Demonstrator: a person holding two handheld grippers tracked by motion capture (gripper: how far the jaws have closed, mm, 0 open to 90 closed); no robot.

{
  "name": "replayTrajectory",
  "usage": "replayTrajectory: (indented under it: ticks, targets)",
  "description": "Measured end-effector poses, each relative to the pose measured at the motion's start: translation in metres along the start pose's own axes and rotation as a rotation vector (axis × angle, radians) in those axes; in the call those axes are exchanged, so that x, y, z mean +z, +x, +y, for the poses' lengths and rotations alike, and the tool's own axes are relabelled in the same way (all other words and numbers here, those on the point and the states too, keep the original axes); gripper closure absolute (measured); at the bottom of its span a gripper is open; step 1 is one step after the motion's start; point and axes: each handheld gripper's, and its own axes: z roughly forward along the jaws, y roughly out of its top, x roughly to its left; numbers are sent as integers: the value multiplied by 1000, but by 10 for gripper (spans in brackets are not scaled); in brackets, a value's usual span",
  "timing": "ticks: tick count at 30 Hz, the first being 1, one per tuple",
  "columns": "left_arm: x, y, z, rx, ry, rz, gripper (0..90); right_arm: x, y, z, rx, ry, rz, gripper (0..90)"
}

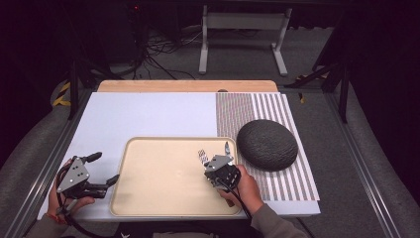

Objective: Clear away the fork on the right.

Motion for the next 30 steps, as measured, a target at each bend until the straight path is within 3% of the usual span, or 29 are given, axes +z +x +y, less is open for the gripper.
replayTrajectory:
  ticks: [9, 30]
  targets:
    - [0, 0, 0, 2, 1, 2, 86, -3, -8, -5, 34, -1, -4, 900]
    - [-1, -1, 1, 2, -3, -5, 87, -8, -17, -12, 57, 7, -48, 900]
